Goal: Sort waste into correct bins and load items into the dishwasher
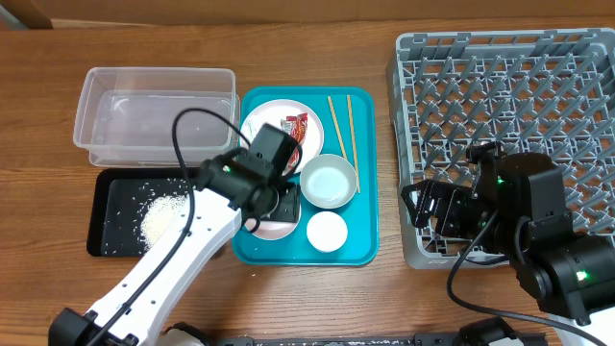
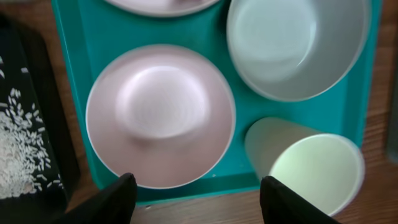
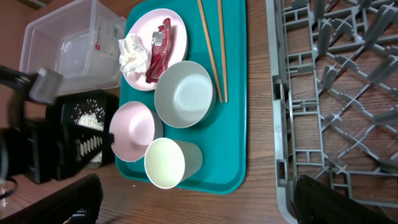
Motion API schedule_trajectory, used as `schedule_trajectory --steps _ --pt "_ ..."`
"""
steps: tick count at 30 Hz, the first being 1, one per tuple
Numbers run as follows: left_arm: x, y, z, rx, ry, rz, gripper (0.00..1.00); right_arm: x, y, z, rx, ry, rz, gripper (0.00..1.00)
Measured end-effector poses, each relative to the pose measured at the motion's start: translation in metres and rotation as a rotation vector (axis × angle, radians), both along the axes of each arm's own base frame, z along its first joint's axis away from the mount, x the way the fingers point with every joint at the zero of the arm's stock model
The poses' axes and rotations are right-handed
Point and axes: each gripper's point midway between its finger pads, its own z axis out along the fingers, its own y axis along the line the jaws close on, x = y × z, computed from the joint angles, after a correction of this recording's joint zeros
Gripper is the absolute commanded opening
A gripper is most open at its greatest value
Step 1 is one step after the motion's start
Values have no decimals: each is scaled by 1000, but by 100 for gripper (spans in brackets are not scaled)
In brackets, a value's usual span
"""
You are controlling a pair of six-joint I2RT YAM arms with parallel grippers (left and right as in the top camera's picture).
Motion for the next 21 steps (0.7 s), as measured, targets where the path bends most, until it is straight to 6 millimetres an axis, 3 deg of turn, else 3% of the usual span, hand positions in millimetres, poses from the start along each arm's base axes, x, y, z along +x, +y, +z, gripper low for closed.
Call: schedule_trajectory --steps 4,10,12,14,16,19,21 --pt "12 -18 19 -48 -68 -23 62 -1 0 -1 -1 4 0 100" --pt "-2 -56 4 -25 -62 -141 57 -1 0 -1 -1 5 0 100" --pt "-4 -64 -13 0 -27 -160 48 -1 0 -1 -1 4 -1 100" --pt "-4 -65 -31 30 14 -157 31 -1 0 -1 -1 4 -1 100" --pt "-6 -63 -47 62 56 -156 4 -1 0 -1 -1 5 0 100" --pt "-10 -63 -64 82 107 -163 4 -1 0 -1 -1 4 -1 100" --pt "-12 -65 -61 66 115 -162 4 -1 0 -1 -1 4 -1 100"
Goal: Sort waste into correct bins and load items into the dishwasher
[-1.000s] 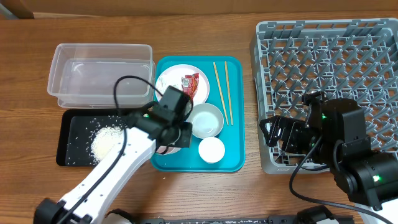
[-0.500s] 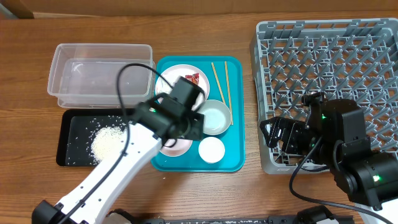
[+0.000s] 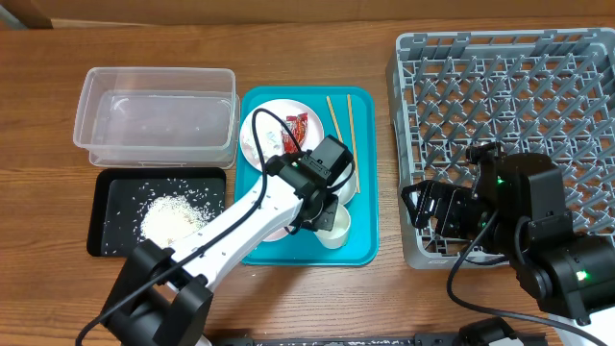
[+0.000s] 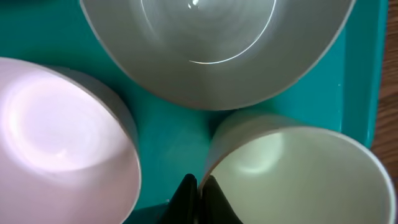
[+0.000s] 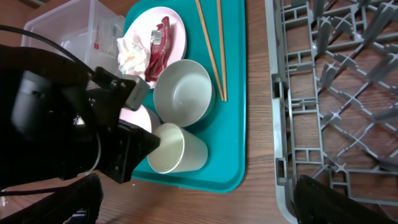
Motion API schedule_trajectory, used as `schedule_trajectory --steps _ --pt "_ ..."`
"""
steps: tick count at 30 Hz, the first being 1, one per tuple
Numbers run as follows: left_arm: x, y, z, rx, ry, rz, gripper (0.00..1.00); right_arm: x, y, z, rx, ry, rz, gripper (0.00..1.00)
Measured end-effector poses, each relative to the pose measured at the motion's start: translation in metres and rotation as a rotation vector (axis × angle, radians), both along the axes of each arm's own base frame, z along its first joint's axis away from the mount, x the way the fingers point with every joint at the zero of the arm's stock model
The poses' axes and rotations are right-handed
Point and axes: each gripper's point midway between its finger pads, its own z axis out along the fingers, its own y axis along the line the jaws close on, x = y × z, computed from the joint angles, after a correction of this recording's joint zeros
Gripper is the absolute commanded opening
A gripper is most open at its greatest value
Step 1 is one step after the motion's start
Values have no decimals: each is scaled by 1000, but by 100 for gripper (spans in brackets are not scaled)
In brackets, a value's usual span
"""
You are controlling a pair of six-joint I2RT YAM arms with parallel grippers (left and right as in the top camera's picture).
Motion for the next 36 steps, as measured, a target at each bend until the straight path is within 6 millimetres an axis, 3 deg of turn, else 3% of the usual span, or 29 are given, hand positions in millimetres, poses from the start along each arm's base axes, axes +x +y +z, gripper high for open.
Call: schedule_trajectory --steps 5,9,13,17,25,30,36 --pt "-10 12 16 26 52 20 4 1 0 1 1 -4 1 97" --pt "1 22 61 -69 14 80 4 1 0 1 2 -5 1 96" --pt "15 31 117 -325 -29 114 4 2 4 4 13 -21 25 96" --pt "19 40 163 -658 -13 87 4 6 31 27 104 -133 191 96" --pt "4 24 242 -1199 27 -94 4 -8 87 92 353 -365 533 100" --pt "-6 20 267 -1349 47 -164 4 -20 112 105 433 -392 672 96" --pt "-10 19 277 -1403 56 -186 4 -26 139 112 489 -409 778 91"
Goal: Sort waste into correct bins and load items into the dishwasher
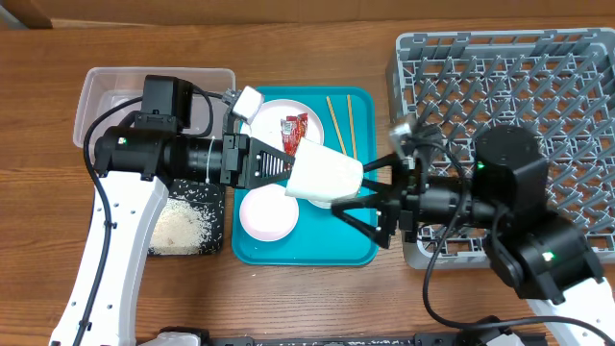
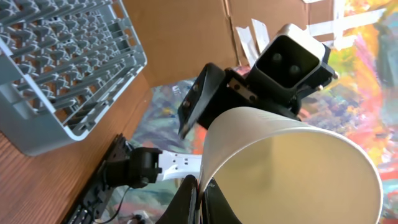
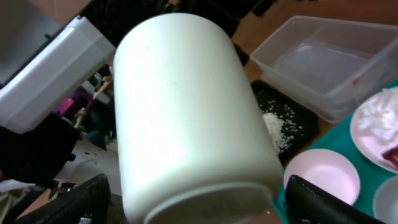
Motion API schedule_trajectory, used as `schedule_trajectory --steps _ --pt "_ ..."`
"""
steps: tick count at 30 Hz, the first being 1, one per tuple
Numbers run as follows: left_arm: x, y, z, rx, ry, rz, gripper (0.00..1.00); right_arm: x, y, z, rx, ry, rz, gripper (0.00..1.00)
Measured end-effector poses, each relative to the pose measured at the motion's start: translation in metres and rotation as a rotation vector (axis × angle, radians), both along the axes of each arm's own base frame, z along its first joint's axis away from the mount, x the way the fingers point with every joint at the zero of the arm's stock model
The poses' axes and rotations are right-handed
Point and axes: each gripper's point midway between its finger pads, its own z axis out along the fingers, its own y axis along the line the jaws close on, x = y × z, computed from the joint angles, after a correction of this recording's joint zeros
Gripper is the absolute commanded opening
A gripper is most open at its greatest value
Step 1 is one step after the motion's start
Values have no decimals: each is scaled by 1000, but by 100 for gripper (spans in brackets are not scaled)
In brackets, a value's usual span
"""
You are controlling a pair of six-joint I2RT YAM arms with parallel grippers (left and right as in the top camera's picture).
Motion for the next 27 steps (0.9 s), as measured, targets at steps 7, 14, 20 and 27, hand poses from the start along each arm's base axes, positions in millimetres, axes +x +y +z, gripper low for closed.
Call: schedule_trajectory --steps 7,14,20,27 --pt "-1 0 0 1 3 -1 4 2 5 12 39 -45 16 89" --pt "-2 0 2 -12 4 -6 4 5 6 15 51 -28 0 70" --pt "-2 0 2 -14 -6 -7 50 4 5 13 47 -6 0 60" --pt "1 1 -9 50 0 16 75 10 -7 0 -5 39 -89 60"
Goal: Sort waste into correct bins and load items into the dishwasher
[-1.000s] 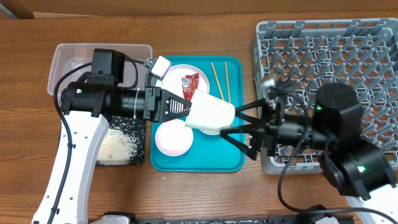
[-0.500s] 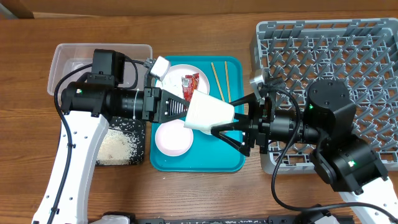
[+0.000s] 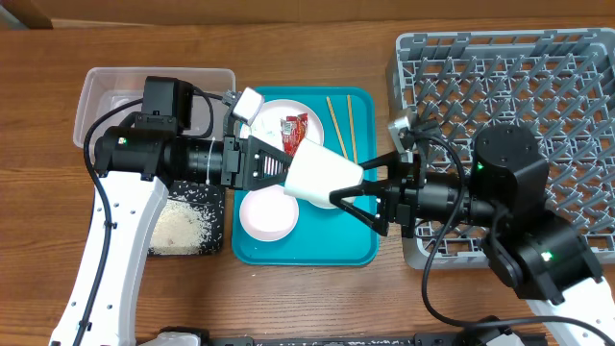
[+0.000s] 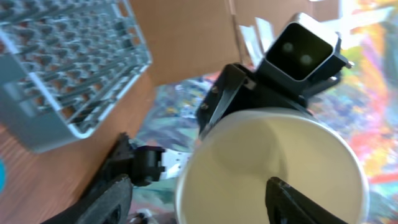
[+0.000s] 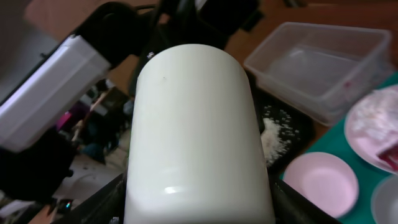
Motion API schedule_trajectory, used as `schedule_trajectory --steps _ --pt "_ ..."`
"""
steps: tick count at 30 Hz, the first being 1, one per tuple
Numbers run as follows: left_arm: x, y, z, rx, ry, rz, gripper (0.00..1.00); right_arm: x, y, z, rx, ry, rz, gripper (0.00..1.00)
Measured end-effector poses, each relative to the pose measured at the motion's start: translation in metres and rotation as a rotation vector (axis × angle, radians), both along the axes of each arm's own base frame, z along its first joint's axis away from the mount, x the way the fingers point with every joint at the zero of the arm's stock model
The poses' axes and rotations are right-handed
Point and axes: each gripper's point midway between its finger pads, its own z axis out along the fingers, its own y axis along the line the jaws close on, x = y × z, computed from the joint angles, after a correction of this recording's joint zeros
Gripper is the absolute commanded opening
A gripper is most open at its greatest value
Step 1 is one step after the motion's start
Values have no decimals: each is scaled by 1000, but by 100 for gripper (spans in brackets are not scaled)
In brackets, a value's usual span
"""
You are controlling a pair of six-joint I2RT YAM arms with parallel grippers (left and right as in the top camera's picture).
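A white paper cup lies on its side in the air above the teal tray. Its mouth faces my left wrist camera. My right gripper is shut on it, one finger pressed to each side of the cup near its base. My left gripper is open at the rim. In the left wrist view one finger stands outside the cup and the other before its mouth, neither pinching the wall.
On the tray lie a pink bowl, a pink plate with a red wrapper and tissue, and chopsticks. The grey dish rack is at right. A clear bin and a black tray of rice are at left.
My left gripper has opened and let go of the cup's rim. My right gripper's fingers, then spread beside the cup, have shut on its sides. The cup has stayed above the tray.
The cup first stood on the tray with my left gripper open above the pink bowl. Then the left gripper was shut on the cup's wall on the tray. Later it held the cup sideways in the air between my right gripper's open fingers, and now the right gripper holds it.
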Motion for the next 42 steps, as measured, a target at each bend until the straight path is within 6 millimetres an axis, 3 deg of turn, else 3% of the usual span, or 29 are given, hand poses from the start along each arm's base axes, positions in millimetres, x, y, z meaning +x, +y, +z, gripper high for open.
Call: schedule_trajectory --steps 3,7,12,15,19,22,26,30,35,38,42 --pt "3 3 -21 120 25 40 76 8 -25 -9 -54 27 -141 60" --pt "5 13 -51 297 68 88 75 11 -82 -38 -194 120 -419 60" --pt "9 23 -70 420 63 124 75 1 -159 -93 -447 321 -769 60" --pt "11 27 -77 463 58 137 76 -11 -184 -123 -584 461 -865 60" --pt "13 30 -81 491 54 146 75 -20 -199 -152 -729 622 -893 60" --pt "13 30 -82 499 54 148 75 -16 -202 -172 -810 723 -890 61" --pt "13 31 -83 505 54 150 75 -6 -204 -200 -896 830 -877 81" --pt "13 32 -84 512 54 151 75 4 -202 -217 -937 892 -857 87" --pt "12 33 -85 523 60 153 69 7 -199 -213 -928 907 -845 89" --pt "13 35 -87 539 58 159 65 23 -196 -186 -865 827 -873 90" --pt "26 44 -98 624 38 218 62 39 -190 -128 -709 640 -918 93"
